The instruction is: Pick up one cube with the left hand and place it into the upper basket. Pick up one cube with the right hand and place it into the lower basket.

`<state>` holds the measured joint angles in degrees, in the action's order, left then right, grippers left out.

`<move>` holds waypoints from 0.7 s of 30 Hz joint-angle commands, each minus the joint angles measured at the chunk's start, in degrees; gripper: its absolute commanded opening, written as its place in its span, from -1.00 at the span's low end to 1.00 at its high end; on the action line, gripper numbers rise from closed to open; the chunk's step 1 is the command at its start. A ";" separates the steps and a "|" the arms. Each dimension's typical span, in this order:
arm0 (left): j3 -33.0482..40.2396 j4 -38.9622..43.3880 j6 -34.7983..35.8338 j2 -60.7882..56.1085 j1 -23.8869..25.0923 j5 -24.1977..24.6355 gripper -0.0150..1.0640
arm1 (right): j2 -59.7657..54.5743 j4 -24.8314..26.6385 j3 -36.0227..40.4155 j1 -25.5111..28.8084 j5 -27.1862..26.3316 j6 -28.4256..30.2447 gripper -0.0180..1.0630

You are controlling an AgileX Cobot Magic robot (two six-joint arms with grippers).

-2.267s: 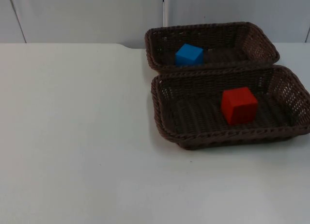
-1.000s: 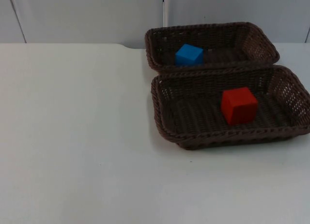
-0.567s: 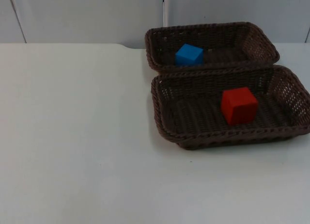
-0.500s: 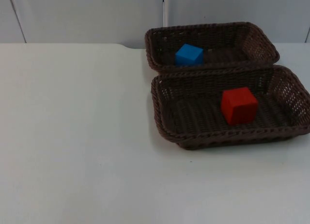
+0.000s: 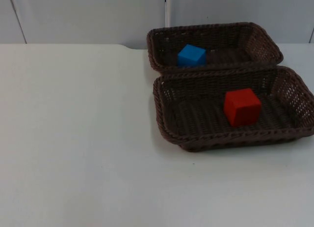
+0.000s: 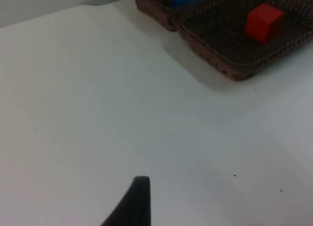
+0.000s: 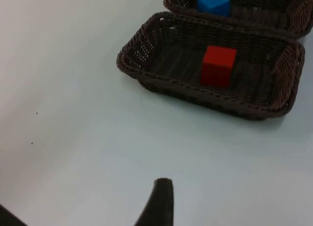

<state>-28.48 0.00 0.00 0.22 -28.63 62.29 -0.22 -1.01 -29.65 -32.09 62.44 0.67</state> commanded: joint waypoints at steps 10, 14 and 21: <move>0.24 -1.11 0.00 -0.22 -0.36 -0.64 0.97 | 0.22 0.19 0.14 -0.08 -0.63 0.50 0.44; 0.24 -1.11 0.00 -0.22 -0.36 -0.64 0.97 | 0.22 0.19 0.14 -0.08 -0.63 0.50 0.44; 0.24 -1.11 0.00 -0.22 -0.36 -0.64 0.97 | 0.22 0.09 0.14 -0.08 -0.63 0.50 0.44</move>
<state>-28.48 -0.41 0.00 0.22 -28.63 62.29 -0.22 -1.01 -29.65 -32.09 62.44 0.81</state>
